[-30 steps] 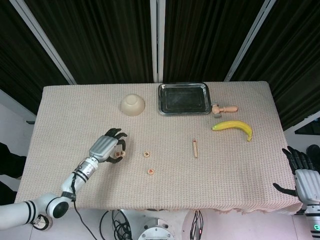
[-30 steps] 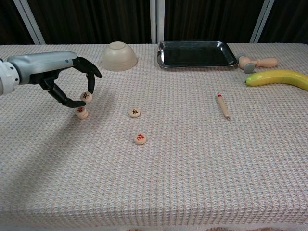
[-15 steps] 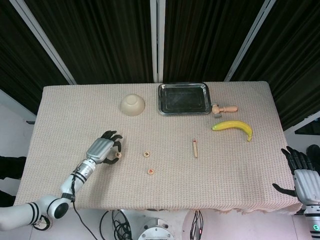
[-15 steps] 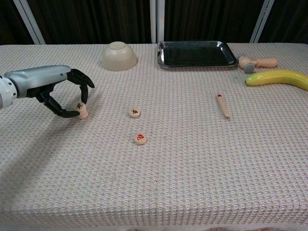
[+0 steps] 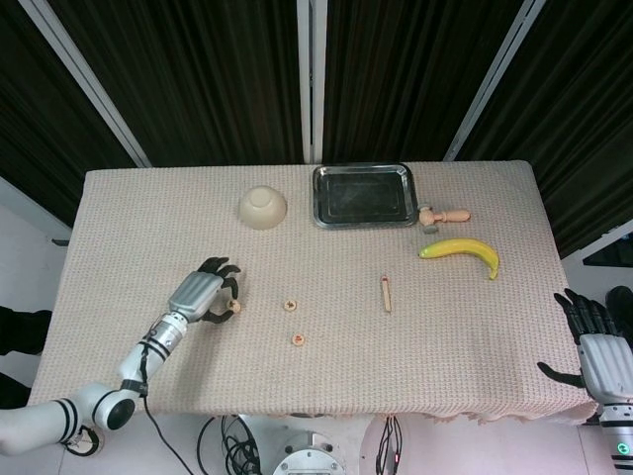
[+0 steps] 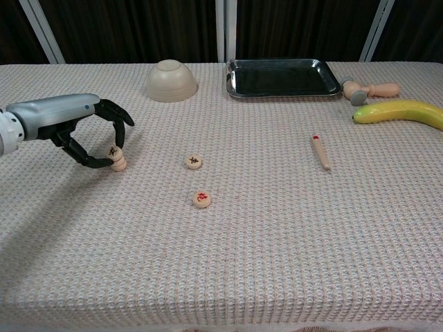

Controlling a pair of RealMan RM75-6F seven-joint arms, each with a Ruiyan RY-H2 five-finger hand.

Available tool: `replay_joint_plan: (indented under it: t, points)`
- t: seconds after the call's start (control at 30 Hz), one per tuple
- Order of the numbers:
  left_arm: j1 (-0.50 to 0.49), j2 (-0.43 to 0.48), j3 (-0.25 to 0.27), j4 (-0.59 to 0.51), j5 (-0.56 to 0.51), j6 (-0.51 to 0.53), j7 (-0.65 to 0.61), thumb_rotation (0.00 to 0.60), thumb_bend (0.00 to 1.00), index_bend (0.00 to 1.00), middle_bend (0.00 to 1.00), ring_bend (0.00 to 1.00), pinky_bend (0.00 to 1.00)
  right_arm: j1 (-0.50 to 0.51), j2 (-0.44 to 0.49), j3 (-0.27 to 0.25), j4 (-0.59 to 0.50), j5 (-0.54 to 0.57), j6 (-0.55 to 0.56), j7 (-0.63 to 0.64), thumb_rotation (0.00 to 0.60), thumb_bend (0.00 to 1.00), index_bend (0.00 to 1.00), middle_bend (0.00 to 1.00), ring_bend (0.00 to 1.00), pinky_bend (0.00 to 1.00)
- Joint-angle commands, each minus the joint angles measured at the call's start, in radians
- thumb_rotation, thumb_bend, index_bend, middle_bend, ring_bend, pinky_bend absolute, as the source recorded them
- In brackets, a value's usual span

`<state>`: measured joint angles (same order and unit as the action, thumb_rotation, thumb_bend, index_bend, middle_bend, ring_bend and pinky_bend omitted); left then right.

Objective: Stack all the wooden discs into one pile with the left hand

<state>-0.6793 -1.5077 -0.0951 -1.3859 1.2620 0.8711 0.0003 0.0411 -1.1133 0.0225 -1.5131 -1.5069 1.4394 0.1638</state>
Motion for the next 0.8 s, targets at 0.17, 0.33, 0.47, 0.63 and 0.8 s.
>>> replay_joint_plan:
  t: [0.17, 0.33, 0.47, 0.63, 0.8]
  points:
    - [-0.001, 0.001, 0.002, 0.003, -0.001, -0.011, -0.006, 0.6, 0.29, 0.47, 0.15, 0.0, 0.0, -0.001, 0.0, -0.001, 0.003, 0.0, 0.002, 0.003, 0.6, 0.0, 0.0, 0.0, 0.0, 0.0]
    - [0.0, 0.001, 0.002, 0.003, 0.002, -0.009, -0.01, 0.6, 0.29, 0.44, 0.15, 0.0, 0.0, -0.002, -0.001, -0.001, 0.004, -0.001, 0.004, 0.003, 0.6, 0.0, 0.0, 0.0, 0.0, 0.0]
    - [-0.002, 0.003, 0.003, 0.003, 0.003, -0.016, -0.01, 0.6, 0.29, 0.43, 0.15, 0.0, 0.0, -0.003, 0.0, -0.002, 0.003, -0.003, 0.005, 0.004, 0.6, 0.0, 0.0, 0.0, 0.0, 0.0]
    - [-0.001, 0.016, 0.001, -0.022, 0.008, -0.012, -0.015, 0.6, 0.29, 0.4, 0.14, 0.0, 0.0, -0.003, -0.002, -0.001, 0.006, 0.0, 0.004, 0.004, 0.6, 0.0, 0.0, 0.0, 0.0, 0.0]
    - [-0.004, 0.041, -0.024, -0.091, 0.031, 0.024, -0.024, 0.6, 0.29, 0.39, 0.14, 0.0, 0.0, -0.001, -0.004, -0.001, 0.008, 0.001, 0.0, 0.001, 0.6, 0.0, 0.0, 0.0, 0.0, 0.0]
